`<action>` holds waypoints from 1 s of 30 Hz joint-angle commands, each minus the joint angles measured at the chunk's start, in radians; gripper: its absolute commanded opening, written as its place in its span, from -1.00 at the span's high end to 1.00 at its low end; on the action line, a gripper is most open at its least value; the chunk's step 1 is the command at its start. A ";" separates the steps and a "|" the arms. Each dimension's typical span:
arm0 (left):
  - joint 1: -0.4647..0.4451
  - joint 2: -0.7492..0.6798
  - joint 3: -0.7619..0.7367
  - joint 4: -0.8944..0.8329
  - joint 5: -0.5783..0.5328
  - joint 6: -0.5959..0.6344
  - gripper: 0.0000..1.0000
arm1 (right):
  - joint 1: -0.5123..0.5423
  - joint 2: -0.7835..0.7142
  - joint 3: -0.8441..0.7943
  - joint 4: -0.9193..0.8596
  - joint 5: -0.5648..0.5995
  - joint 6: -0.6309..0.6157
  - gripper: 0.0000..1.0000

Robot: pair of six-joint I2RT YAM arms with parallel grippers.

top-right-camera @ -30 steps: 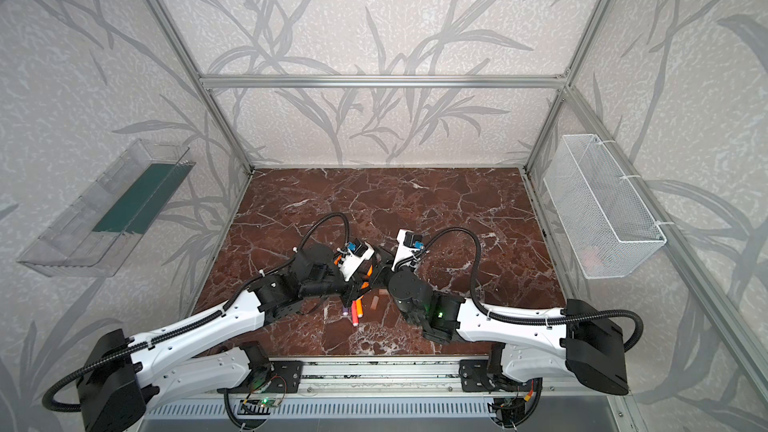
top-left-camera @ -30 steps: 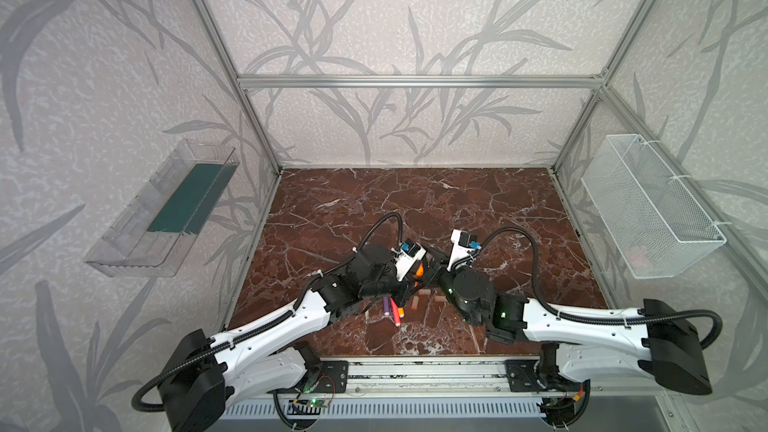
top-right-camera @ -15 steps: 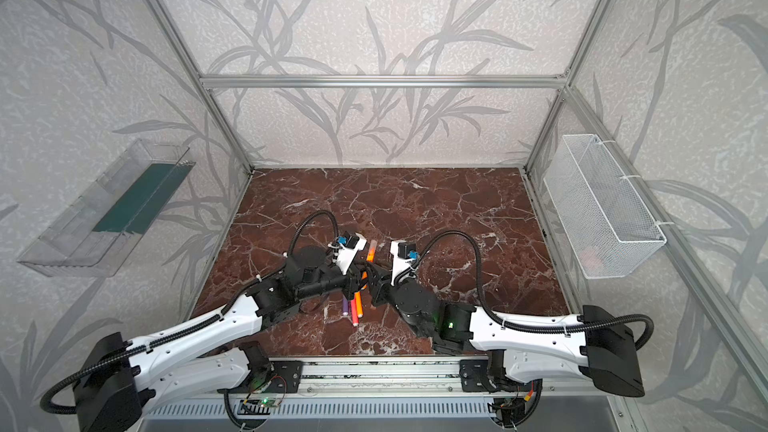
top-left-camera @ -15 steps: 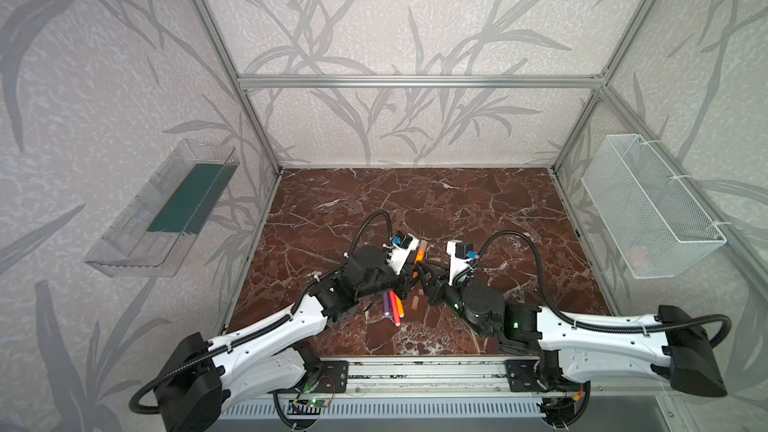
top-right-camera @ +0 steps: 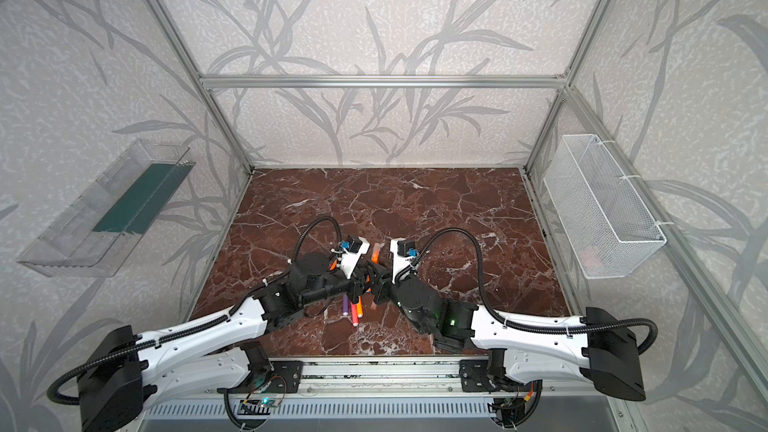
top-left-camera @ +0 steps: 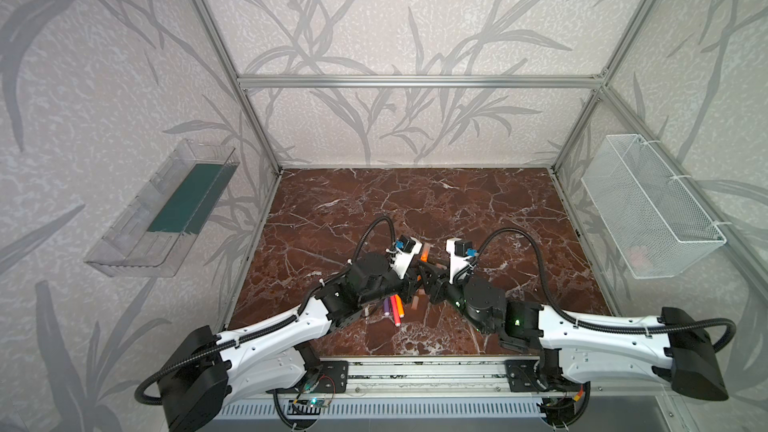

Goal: Insert the pens into the pen caps
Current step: 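Press the cap further onto the highlighter while the left gripper holds it, then pull the capped highlighter away with the right gripper while the left gripper releases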

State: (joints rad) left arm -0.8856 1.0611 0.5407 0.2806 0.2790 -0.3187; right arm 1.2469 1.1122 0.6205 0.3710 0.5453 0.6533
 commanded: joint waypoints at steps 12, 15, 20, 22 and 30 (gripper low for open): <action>-0.018 -0.052 -0.009 0.167 0.098 -0.019 1.00 | -0.029 0.077 0.023 -0.039 -0.125 0.036 0.20; -0.019 -0.037 -0.003 0.180 0.116 -0.021 1.00 | -0.029 0.104 0.044 -0.049 -0.153 0.031 0.30; -0.021 -0.029 0.002 0.173 0.121 -0.026 1.00 | -0.033 0.105 0.019 -0.034 -0.130 0.042 0.61; -0.021 -0.036 0.001 0.166 0.123 -0.022 1.00 | -0.032 0.091 0.010 -0.046 -0.114 0.043 0.73; -0.021 -0.054 -0.001 0.139 0.099 -0.016 0.46 | -0.060 -0.005 -0.026 -0.135 -0.051 0.024 0.91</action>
State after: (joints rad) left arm -0.9035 1.0409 0.5076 0.3107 0.3695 -0.3439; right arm 1.1961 1.1389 0.6380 0.3622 0.4789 0.7013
